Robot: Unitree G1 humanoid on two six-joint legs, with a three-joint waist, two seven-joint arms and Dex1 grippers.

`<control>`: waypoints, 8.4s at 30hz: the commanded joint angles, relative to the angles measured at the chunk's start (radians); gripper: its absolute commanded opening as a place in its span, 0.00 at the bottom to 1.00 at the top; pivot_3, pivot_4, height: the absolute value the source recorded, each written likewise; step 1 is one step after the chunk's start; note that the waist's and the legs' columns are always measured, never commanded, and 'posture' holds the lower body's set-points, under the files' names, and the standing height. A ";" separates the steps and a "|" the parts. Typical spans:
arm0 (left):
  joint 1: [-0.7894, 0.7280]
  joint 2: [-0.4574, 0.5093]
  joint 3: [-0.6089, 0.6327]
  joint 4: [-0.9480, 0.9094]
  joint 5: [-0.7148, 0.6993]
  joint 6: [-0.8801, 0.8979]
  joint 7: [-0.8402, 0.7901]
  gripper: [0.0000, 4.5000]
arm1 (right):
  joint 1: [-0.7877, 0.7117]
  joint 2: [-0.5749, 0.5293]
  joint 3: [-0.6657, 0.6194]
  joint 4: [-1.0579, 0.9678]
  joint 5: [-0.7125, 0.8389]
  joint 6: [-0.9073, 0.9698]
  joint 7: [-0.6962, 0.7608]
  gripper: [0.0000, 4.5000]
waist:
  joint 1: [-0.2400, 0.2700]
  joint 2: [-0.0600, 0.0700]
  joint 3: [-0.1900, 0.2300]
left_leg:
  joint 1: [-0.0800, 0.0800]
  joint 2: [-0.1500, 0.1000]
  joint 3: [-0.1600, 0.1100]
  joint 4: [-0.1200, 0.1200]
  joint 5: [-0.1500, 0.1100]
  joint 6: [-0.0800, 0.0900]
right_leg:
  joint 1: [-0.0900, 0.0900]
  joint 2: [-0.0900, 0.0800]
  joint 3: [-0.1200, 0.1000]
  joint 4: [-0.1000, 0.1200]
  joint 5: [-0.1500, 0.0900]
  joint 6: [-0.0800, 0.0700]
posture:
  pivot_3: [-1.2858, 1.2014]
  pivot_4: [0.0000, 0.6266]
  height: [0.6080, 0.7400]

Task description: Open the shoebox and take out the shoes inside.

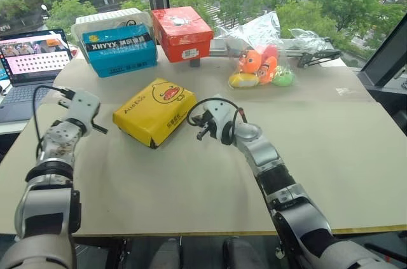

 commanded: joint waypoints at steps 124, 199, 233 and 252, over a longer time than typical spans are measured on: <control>0.679 0.850 0.655 -1.676 -0.842 1.358 -1.158 0.99 | -0.355 0.043 0.214 -0.128 0.262 0.199 0.274 0.00 | -0.030 -0.007 0.013 | 0.003 0.020 0.023 0.000 -0.004 0.004 | -0.009 0.019 0.021 0.001 -0.001 -0.005 | 0.52 0.24 1.00; 0.590 0.785 0.332 -1.634 -0.879 1.169 -1.022 1.00 | -0.349 -0.208 0.405 0.111 -0.547 -1.098 0.379 0.13 | -0.037 -0.008 0.013 | 0.002 0.024 0.025 0.001 -0.004 0.001 | -0.013 0.024 0.023 0.004 0.004 -0.010 | 0.52 0.24 1.00; 0.546 0.757 0.229 -1.595 -0.851 1.115 -1.013 1.00 | -0.270 -0.361 -0.392 -0.427 0.359 1.031 0.555 0.13 | -0.021 -0.008 0.013 | 0.001 0.024 0.025 0.002 -0.004 0.001 | -0.014 0.024 0.022 0.008 0.003 -0.011 | 0.52 0.24 1.00; 0.564 0.754 0.224 -1.603 -0.844 1.118 -1.014 1.00 | -0.201 -0.275 -0.678 0.109 0.339 1.027 0.089 0.13 | -0.036 -0.008 0.013 | 0.000 0.023 0.026 0.002 -0.004 0.001 | -0.014 0.023 0.024 0.006 0.003 -0.011 | 0.52 0.24 1.00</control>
